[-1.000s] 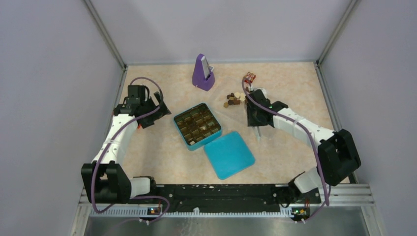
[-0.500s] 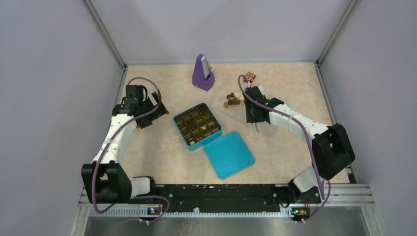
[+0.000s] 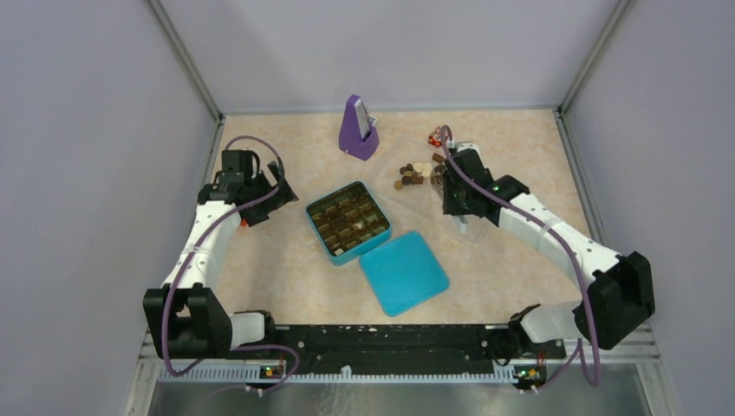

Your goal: Pack the chocolate

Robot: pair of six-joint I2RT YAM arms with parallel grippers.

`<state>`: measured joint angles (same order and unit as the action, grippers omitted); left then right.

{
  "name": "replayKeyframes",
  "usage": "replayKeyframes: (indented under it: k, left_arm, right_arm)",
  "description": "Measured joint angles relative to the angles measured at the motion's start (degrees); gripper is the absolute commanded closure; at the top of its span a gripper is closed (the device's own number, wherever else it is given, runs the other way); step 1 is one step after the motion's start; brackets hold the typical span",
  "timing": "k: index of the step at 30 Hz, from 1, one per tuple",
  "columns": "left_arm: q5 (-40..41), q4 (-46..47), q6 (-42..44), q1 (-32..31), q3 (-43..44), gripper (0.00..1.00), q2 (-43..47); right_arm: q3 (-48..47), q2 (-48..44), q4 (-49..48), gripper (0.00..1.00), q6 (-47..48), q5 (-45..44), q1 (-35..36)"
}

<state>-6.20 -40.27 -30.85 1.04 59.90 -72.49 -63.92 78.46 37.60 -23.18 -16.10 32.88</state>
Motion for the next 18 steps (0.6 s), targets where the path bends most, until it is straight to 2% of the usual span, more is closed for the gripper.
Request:
replayKeyframes:
  k: [7,13,18]
  left_arm:
    - [-1.4,0.1,0.6,0.0,0.0,0.01,0.0]
    - [-2.1,0.2,0.8,0.0,0.0,0.01,0.0]
    - [-1.9,0.1,0.8,0.0,0.3,0.01,-0.2]
  right_arm:
    - [-2.7,-3.1,3.1,1.00,-0.7,5.0,2.2]
    - [-10.1,-2.1,2.3,1.00,-1.5,8.6,13.1]
    - [-15.3,4.0,0.0,1.00,-1.5,12.2,21.9]
